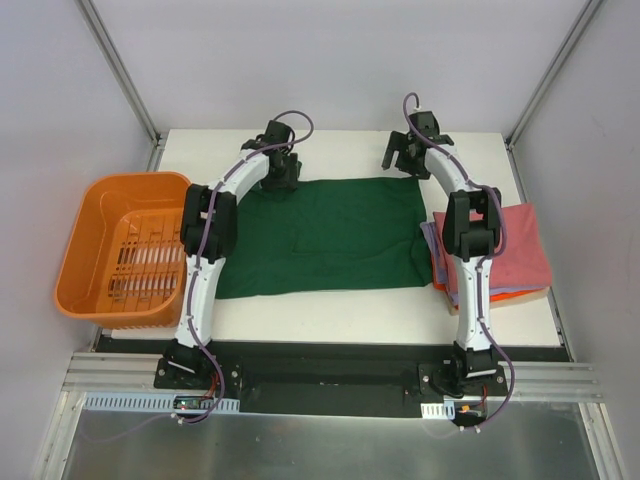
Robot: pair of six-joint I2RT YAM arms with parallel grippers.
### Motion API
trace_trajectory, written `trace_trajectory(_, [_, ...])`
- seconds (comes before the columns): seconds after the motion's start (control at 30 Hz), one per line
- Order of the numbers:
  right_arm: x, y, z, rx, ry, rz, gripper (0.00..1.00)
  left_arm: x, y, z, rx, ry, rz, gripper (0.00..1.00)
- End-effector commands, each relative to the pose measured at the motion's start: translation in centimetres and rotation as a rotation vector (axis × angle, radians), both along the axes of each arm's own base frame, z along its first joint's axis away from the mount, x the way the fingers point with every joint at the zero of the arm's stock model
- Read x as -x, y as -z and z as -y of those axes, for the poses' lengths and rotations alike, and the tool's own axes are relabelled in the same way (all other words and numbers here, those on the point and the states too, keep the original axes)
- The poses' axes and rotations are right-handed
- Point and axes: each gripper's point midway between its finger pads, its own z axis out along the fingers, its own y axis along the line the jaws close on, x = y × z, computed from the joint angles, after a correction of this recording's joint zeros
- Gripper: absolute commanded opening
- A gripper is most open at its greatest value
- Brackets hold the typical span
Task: Fold and stack the t-shirts
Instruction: Grap the side of the flattened tshirt furthest away from the robot with both arms
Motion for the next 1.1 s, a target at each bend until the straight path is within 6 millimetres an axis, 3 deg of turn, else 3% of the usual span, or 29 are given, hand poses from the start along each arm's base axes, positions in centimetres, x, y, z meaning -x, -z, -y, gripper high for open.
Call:
trace_trajectory(0.0, [-2.5,-1.4,0.5,0.0,0.061,0.086,0.96,-1.1,-0.3,0.5,0.012,0.025,0.01,0.57])
trace_trajectory(0.27, [-2.7,0.6,1.8,0.039,0.109,0.073,0.96,-1.2,-1.1,-0.9,-0.036,-0.005,0.021,0.42])
trace_trajectory(0.47, [-3.6,0.5,2.6,0.018,0.145,0.084,0.96,-1.3,-2.0,-3.2,-0.081,-0.042,0.034,0.26])
trace_trajectory(0.63, [-3.4,0.9,3.3,0.004,0.18,0.065,0.96,-1.8,-3.4,-4.1,-0.069,-0.061,0.058,0.21])
trace_trajectory(0.83, [-3.1,0.8,4.5,0.03,0.219,0.049,0.97,-2.3,-4.7,-3.9,-0.054,-0.043,0.088,0.0])
trace_trajectory(0.97, [-2.3,0.7,5.8,0.102,0.205,0.043,0.98,-2.3,-6.1,-3.8,-0.049,-0.02,0.111,0.0])
trace_trajectory(1.07, [-2.3,1.3,5.8,0.06,0.169,0.013,0.99,-2.2,-7.2,-4.1,-0.063,-0.016,0.131,0.0])
